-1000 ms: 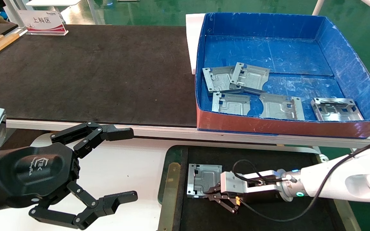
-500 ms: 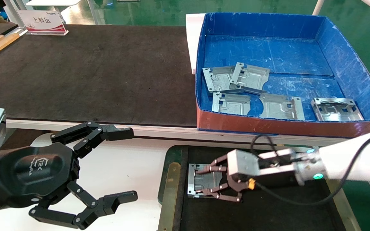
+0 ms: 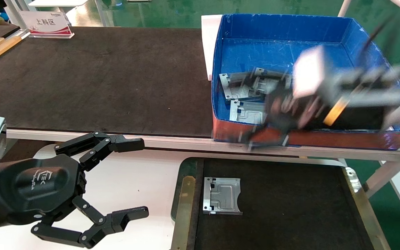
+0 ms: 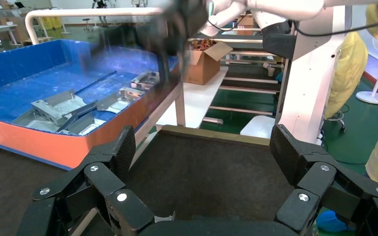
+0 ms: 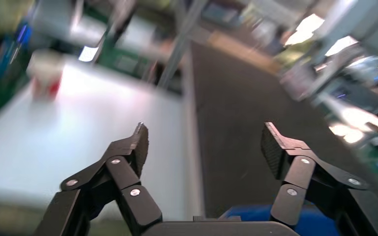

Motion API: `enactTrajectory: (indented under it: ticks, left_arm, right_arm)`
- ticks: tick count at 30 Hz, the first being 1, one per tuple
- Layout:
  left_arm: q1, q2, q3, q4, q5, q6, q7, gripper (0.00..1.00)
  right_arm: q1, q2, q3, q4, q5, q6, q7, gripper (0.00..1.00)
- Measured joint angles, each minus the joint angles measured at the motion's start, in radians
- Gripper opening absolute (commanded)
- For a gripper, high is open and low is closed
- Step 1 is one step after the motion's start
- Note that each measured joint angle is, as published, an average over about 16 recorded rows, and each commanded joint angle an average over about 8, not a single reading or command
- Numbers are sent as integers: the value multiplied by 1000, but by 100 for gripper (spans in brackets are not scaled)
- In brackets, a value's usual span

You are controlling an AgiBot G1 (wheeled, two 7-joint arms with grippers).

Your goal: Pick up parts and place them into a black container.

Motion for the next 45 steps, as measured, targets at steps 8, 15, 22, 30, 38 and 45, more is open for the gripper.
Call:
enactTrajectory:
  ticks: [8,15,22,30,38,45]
  left_arm:
    - [0,0,0,0,0,0,0,100]
    - [0,0,0,0,0,0,0,100]
    - [0,0,0,0,0,0,0,100]
    - [0,0,0,0,0,0,0,100]
    - [0,0,0,0,0,0,0,100]
    - [0,0,0,0,0,0,0,100]
  right_arm:
    - [21,43,15,61,87,4,78,100]
    - [-12,54,37,92,85,10,96,100]
    - [-76,82,86,168,88,20,146,100]
    - [-166,122,155,274,95,34,219,100]
    - [-256,161,223,379,101,47,292,100]
    - [-334,196,283,472,107,60,355,100]
